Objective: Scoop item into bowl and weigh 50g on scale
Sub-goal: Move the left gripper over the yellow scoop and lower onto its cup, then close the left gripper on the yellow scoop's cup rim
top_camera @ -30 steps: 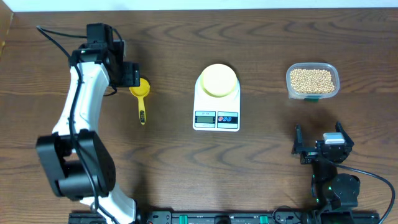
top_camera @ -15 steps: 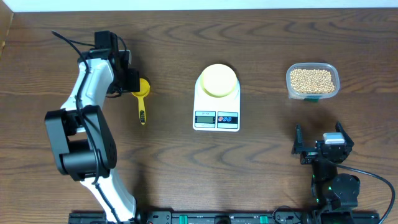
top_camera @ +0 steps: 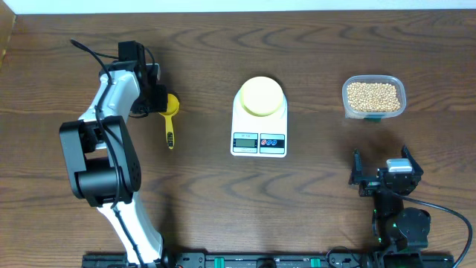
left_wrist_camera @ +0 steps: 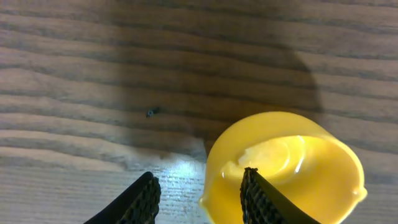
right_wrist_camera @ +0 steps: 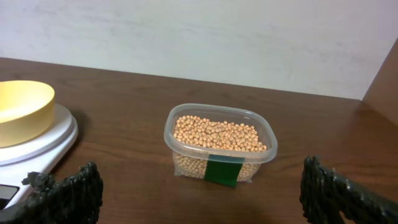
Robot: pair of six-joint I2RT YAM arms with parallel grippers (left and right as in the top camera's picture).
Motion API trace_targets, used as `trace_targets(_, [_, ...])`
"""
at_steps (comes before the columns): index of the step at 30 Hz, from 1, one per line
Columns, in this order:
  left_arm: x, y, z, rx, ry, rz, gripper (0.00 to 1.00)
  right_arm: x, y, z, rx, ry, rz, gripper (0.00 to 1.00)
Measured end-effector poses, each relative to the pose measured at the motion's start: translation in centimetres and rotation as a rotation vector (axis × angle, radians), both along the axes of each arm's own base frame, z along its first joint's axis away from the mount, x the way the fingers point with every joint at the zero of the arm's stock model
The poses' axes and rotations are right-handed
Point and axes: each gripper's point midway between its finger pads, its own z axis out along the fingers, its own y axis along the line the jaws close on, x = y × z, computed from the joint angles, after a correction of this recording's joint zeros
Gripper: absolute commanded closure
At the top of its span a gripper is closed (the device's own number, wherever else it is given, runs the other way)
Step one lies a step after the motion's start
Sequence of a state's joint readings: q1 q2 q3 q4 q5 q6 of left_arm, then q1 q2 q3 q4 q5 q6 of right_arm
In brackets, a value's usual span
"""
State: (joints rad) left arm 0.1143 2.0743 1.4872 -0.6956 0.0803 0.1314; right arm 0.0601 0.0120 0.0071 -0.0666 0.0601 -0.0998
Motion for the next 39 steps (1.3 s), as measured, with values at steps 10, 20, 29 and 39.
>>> trace_targets(10, [0.7, -0.2, 0.1, 0.003, -0.028, -0.006, 0.59, 0.0, 0.0, 0.0, 0.000, 0.000, 0.000, 0.01])
trace_targets(20, [1.2, -0.7, 0.1, 0.005, -0.048, -0.019, 0.60, 0.0, 0.0, 0.0, 0.000, 0.000, 0.000, 0.01])
trace_targets(29, [0.7, -0.8, -0.9, 0.002, -0.021, -0.019, 0.62, 0.0, 0.0, 0.0, 0.000, 0.000, 0.000, 0.01])
trace_targets(39, [0.5, -1.0, -1.7, -0.014, -0.005, -0.010, 0.92, 0.0, 0.0, 0.0, 0.000, 0.000, 0.000, 0.01])
